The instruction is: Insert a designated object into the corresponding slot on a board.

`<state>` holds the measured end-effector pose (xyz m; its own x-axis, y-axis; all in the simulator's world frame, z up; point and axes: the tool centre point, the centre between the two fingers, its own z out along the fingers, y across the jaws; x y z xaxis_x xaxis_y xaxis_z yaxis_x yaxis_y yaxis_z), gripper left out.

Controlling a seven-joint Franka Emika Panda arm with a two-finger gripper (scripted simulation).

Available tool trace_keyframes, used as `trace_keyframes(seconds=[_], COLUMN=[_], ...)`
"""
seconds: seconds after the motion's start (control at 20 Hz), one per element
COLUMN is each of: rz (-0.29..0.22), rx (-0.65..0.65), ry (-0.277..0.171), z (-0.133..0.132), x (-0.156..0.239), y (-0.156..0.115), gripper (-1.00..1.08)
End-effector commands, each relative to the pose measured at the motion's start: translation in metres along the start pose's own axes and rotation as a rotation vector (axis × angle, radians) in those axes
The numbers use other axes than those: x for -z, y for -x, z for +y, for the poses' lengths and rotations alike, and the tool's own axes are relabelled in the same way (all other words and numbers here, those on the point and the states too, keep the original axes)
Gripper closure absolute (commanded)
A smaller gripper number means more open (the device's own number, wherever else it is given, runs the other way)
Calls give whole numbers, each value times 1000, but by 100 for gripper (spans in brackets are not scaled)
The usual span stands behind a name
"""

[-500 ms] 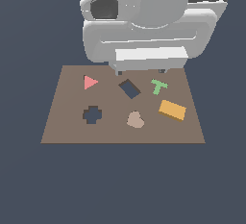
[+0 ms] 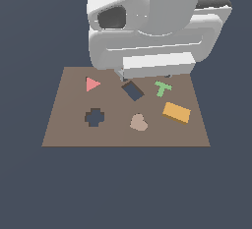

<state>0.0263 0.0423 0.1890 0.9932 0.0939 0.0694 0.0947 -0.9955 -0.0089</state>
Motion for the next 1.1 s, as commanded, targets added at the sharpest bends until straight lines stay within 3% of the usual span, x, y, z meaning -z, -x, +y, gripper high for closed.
trace_keyframes(seconds=[0.0,0.45,1.05], rz=[-3,-16,-46], rx=[34,257,736], ry=[-1,-9,-23], z=[-3,-23,-75], x=[-5,-35,-100], y=[-3,-18,-32], gripper=[-92,-92,-92])
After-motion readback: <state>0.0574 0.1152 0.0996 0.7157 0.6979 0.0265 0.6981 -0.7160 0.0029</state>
